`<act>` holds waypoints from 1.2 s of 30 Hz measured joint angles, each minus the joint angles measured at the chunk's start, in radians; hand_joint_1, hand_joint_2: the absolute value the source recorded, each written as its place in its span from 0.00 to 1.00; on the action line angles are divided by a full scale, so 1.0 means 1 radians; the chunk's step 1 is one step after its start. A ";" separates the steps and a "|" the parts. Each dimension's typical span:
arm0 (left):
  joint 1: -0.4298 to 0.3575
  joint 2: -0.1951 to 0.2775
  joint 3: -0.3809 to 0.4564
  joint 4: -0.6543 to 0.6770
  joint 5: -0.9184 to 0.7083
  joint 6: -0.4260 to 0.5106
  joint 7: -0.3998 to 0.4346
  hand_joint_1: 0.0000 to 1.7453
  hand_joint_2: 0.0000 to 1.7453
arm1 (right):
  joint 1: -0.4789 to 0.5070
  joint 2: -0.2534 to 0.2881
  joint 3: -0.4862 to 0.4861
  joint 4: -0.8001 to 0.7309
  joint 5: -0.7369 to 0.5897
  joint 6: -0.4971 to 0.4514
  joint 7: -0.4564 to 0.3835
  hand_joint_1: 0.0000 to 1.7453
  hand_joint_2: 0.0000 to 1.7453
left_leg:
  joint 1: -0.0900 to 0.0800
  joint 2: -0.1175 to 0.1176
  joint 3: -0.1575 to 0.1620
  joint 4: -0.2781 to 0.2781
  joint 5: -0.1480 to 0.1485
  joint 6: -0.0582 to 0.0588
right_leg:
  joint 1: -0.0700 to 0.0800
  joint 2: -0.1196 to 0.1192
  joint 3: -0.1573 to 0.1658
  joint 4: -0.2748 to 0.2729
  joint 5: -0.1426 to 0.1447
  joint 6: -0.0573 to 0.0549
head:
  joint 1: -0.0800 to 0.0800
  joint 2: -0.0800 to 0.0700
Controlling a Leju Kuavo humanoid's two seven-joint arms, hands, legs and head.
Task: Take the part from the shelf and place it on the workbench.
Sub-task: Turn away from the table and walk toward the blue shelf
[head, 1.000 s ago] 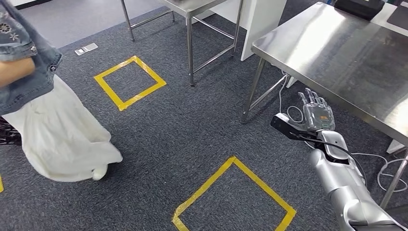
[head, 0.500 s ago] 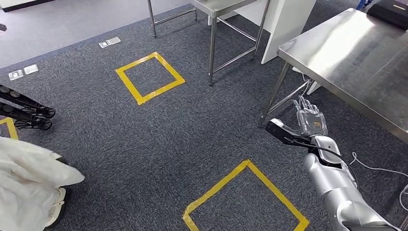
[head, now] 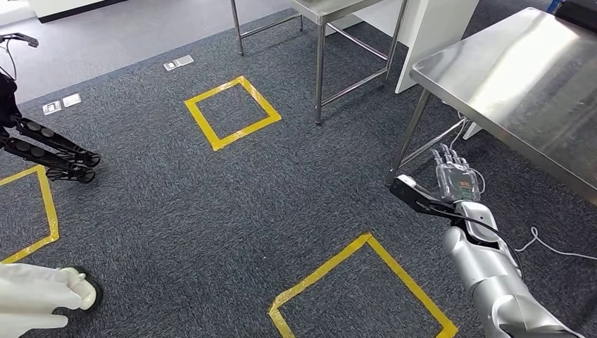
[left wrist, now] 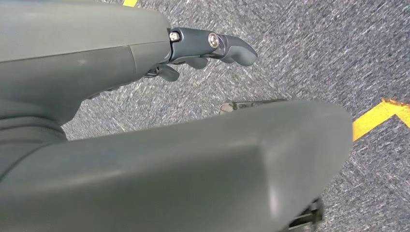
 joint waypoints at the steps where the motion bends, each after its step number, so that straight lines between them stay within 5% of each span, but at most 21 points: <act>1: -0.001 0.001 0.000 0.000 -0.001 0.000 0.000 0.00 0.00 | 0.001 0.002 -0.001 0.001 0.002 0.000 0.001 0.00 0.00 | -0.001 0.010 -0.027 0.064 -0.037 0.000 | 0.005 -0.005 -0.002 0.000 0.002 -0.008 | -0.001 0.000; 3: -0.002 0.001 0.000 0.000 -0.006 -0.001 0.000 0.00 0.00 | 0.005 0.005 -0.002 0.004 0.007 -0.001 0.003 0.00 0.00 | -0.003 0.016 -0.080 0.191 -0.093 0.002 | 0.016 -0.015 -0.008 0.001 0.004 -0.018 | -0.001 0.000; 4: -0.002 0.001 0.000 0.000 -0.008 -0.001 0.000 0.00 0.00 | 0.008 0.006 -0.004 0.005 0.008 -0.002 0.005 0.00 0.00 | -0.003 0.017 -0.088 0.217 -0.098 0.004 | 0.021 -0.019 -0.009 0.001 0.005 -0.020 | -0.001 0.000; 6: -0.003 0.000 0.000 0.000 -0.011 0.000 0.000 0.00 0.00 | 0.013 0.008 -0.007 0.007 0.010 -0.003 0.006 0.00 0.00 | -0.009 0.021 -0.045 0.154 -0.061 0.017 | 0.030 -0.027 -0.010 0.001 0.006 -0.021 | -0.001 0.000; 9: -0.010 0.002 0.000 -0.002 -0.012 0.001 -0.001 0.00 0.00 | 0.014 0.009 -0.013 0.008 0.010 -0.008 0.006 0.00 0.00 | -0.029 0.053 0.060 -0.027 -0.006 0.048 | 0.039 -0.041 -0.011 0.003 0.006 -0.020 | 0.000 0.000; 13: -0.016 0.001 0.000 -0.004 -0.019 0.002 -0.002 0.00 0.00 | 0.019 0.010 -0.021 0.008 0.010 -0.013 0.008 0.00 0.00 | -0.035 0.048 0.076 -0.067 0.007 0.060 | 0.042 -0.052 -0.017 0.007 0.003 -0.012 | -0.001 0.000; 15: -0.020 0.001 0.000 -0.004 -0.024 0.002 0.001 0.00 0.00 | 0.026 0.006 -0.030 0.007 0.010 -0.017 0.011 0.00 0.00 | -0.025 0.040 0.077 -0.079 0.018 0.065 | 0.039 -0.031 -0.043 0.061 -0.029 -0.006 | 0.002 0.000; 19: -0.025 -0.002 -0.001 -0.005 -0.027 0.004 0.005 0.00 0.00 | 0.061 -0.004 -0.052 0.009 0.010 -0.022 0.021 0.00 0.00 | -0.018 0.015 0.066 -0.081 0.027 0.064 | 0.015 -0.008 -0.141 0.277 -0.112 0.010 | 0.004 0.000; 21: -0.024 -0.004 -0.001 -0.005 -0.027 0.004 0.005 0.00 0.00 | 0.077 -0.005 -0.061 0.012 0.010 -0.022 0.021 0.00 0.00 | -0.012 0.005 0.064 -0.080 0.030 0.056 | 0.000 -0.007 -0.114 0.225 -0.082 0.035 | 0.004 0.000; 23: -0.024 -0.004 -0.001 -0.006 -0.027 0.005 0.003 0.00 0.00 | 0.082 -0.006 -0.071 0.016 0.012 -0.023 0.021 0.00 0.00 | -0.007 -0.004 0.062 -0.079 0.032 0.044 | -0.013 0.001 -0.046 0.090 -0.032 0.061 | 0.005 0.000; 24: -0.024 -0.004 -0.001 -0.006 -0.027 0.005 0.003 0.00 0.00 | 0.084 -0.007 -0.076 0.018 0.013 -0.025 0.021 0.00 0.00 | -0.006 -0.008 0.060 -0.078 0.033 0.035 | -0.013 0.008 -0.020 0.037 -0.016 0.065 | 0.005 0.000; 29: -0.021 -0.004 -0.001 -0.009 -0.028 0.010 0.003 0.00 0.00 | 0.109 -0.008 -0.106 0.033 0.008 -0.034 0.022 0.00 0.00 | 0.000 -0.014 0.046 -0.070 0.034 0.007 | -0.007 0.008 -0.006 0.004 0.000 0.031 | 0.003 0.000; 31: -0.022 -0.004 -0.001 -0.009 -0.029 0.011 0.003 0.00 0.00 | 0.116 -0.008 -0.123 0.044 0.001 -0.039 0.022 0.00 0.00 | 0.000 0.005 0.013 0.004 -0.013 0.007 | -0.006 0.000 -0.006 0.002 0.004 0.012 | 0.000 0.000; 34: -0.023 -0.005 -0.001 -0.008 -0.027 0.011 0.001 0.00 0.00 | 0.135 -0.007 -0.152 0.076 -0.015 -0.051 0.025 0.00 0.00 | -0.003 0.017 -0.072 0.191 -0.095 0.011 | 0.010 -0.018 -0.008 0.003 0.003 -0.004 | -0.002 0.000; 36: -0.023 -0.005 0.000 -0.008 -0.025 0.011 -0.002 0.00 0.00 | 0.145 -0.005 -0.171 0.095 -0.024 -0.056 0.036 0.00 0.00 | -0.007 0.019 -0.067 0.190 -0.077 0.021 | 0.019 -0.028 -0.008 0.003 0.002 -0.005 | -0.002 0.000</act>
